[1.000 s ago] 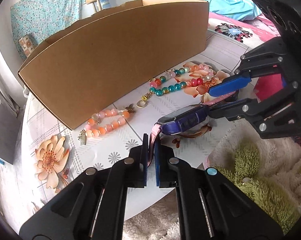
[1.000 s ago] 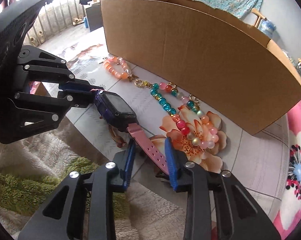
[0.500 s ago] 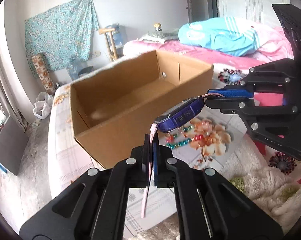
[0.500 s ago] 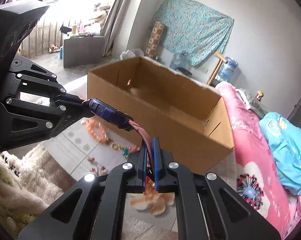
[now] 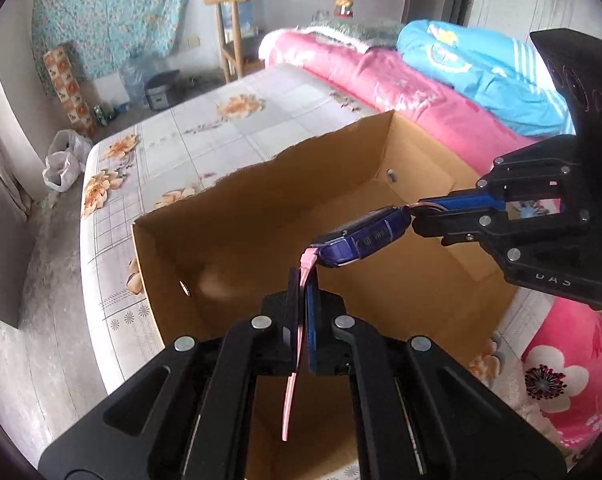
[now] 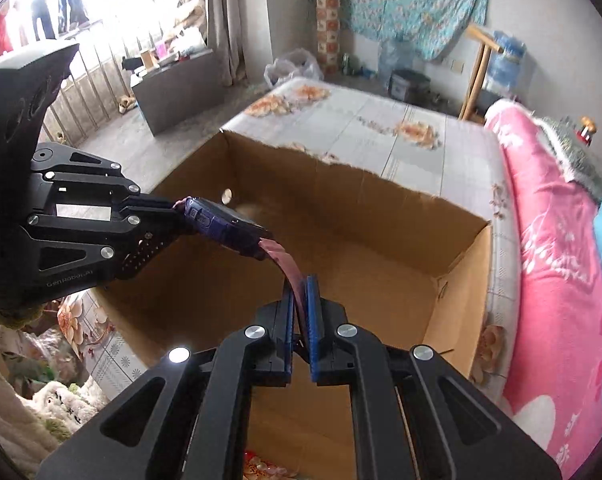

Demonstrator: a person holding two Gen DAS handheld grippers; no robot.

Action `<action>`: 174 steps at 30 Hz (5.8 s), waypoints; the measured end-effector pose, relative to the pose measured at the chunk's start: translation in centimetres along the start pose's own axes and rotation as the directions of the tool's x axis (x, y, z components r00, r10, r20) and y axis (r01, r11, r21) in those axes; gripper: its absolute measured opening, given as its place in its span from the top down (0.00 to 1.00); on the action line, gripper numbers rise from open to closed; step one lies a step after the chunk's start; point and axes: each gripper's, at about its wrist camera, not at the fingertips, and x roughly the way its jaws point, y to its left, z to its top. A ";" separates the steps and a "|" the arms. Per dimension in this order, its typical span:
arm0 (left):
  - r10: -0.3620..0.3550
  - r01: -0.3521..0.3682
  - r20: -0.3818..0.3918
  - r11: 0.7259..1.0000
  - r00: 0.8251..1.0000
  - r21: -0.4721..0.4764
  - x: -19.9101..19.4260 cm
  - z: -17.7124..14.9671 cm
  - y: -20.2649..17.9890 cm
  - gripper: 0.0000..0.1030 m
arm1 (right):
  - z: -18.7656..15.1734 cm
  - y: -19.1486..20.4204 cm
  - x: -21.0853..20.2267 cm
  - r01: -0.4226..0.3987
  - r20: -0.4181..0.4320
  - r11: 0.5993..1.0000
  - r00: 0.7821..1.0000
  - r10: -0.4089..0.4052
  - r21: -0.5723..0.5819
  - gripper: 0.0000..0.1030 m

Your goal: Organize jewelry

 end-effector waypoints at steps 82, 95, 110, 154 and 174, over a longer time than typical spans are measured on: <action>0.127 -0.134 -0.053 0.973 0.991 -0.189 2.1 -22.9 -3.0 0.07 | -23.4 5.5 0.3 0.330 -0.028 0.821 0.933 -0.359 0.467 0.06; 0.129 -0.134 -0.042 0.973 0.991 -0.189 2.0 -23.2 -3.0 0.07 | -20.4 5.7 1.9 0.139 0.033 0.844 0.983 -0.182 0.519 0.57; 0.126 -0.128 -0.021 0.975 0.992 -0.181 1.8 -22.9 -3.4 0.07 | -20.1 7.0 2.3 0.101 0.029 0.846 0.990 -0.137 0.523 0.90; -0.073 0.072 0.031 0.997 0.997 0.020 6.1 -14.9 -12.3 0.88 | -24.1 5.0 1.7 0.016 0.114 0.862 0.990 -0.086 0.507 0.90; -0.209 0.209 0.206 0.978 0.956 0.022 -1.3 -14.5 -12.1 0.92 | -24.6 5.5 -5.7 0.008 0.245 0.870 0.958 -0.148 0.492 0.90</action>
